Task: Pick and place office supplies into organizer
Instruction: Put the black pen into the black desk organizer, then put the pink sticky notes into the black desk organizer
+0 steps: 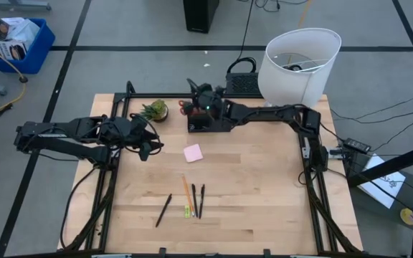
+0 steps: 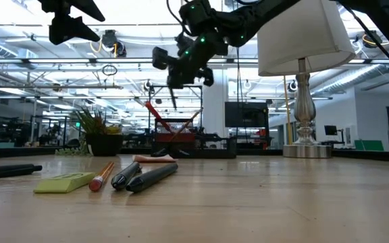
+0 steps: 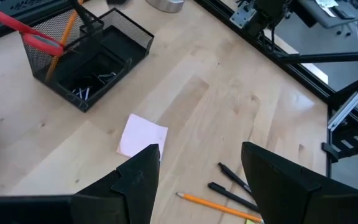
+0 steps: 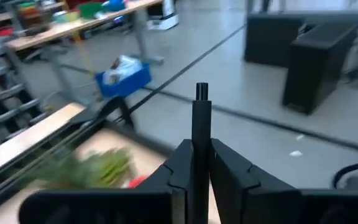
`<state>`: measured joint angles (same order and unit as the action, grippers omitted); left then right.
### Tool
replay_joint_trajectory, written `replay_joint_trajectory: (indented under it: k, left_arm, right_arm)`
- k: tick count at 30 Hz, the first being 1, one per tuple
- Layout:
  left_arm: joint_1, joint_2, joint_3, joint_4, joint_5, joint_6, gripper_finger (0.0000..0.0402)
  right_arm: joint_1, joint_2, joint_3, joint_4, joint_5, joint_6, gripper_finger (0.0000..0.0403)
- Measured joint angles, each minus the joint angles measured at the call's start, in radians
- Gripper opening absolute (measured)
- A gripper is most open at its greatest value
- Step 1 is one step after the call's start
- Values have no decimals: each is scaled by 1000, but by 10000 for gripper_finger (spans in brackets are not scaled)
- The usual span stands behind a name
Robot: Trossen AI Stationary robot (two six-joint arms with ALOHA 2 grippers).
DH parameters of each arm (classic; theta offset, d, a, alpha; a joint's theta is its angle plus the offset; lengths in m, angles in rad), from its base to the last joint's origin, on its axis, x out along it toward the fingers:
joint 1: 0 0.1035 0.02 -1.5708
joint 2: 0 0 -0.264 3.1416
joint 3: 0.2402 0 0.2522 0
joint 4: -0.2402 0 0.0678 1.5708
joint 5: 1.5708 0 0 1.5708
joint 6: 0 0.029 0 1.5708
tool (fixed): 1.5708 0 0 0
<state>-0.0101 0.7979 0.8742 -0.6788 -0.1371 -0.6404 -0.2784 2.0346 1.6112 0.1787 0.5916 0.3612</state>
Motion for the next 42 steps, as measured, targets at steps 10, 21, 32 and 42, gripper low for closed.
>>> replay_joint_trajectory:
  k: [10, 21, 32, 42]
  left_arm:
    - [0, 0, 0, 0, 2, -15, 232]
    - [0, 0, 0, 0, 1, -19, 232]
    - [0, 0, 0, 0, 1, -20, 232]
    - [0, 0, 0, 2, 6, -24, 232]
  right_arm:
    - [-28, 14, 2, 99, 10, -139, 34]
    - [-22, 124, 0, 99, 7, -74, 55]
    - [8, 109, 0, 90, 10, -166, 160]
    - [124, -65, 1, -198, 6, -100, 180]
